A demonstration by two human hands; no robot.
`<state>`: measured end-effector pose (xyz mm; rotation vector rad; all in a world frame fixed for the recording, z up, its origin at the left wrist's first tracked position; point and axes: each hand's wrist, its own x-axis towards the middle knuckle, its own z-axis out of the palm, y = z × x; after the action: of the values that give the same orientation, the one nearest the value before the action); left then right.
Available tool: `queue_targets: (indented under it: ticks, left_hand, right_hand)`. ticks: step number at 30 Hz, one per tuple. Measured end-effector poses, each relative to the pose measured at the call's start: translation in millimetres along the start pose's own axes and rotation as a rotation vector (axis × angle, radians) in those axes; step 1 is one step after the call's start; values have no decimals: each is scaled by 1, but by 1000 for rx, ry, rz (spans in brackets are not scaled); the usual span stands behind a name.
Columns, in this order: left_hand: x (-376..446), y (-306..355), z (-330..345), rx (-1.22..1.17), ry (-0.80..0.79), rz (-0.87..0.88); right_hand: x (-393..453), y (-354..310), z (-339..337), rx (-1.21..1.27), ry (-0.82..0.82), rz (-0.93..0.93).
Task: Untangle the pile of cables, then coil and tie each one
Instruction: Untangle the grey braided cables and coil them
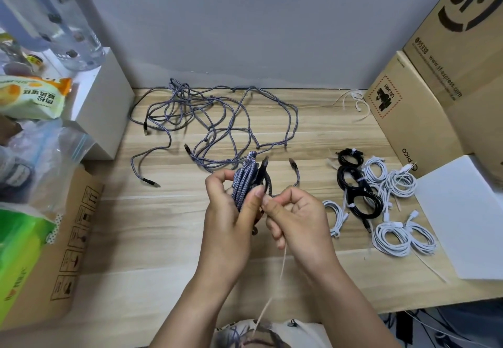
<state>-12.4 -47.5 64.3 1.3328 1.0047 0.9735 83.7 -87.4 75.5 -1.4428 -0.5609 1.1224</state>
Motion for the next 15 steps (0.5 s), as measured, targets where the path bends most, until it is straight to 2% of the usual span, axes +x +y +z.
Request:
queue_targets:
  ticks: [3, 7, 11, 15]
  left_hand:
    - [0, -1, -2, -10, -64, 8]
    - [1, -4, -6, 126, -88, 52]
    - [0, 0, -8, 209, -124, 78]
    - [4, -1, -11, 180, -184, 97]
  right_hand:
    - [0, -4, -7, -72, -60, -35]
    - [-2, -6, -12, -156, -112, -35]
    - [-5, -4, -9, -302, -59, -128]
    - [-7, -8, -6, -104, -16, -101]
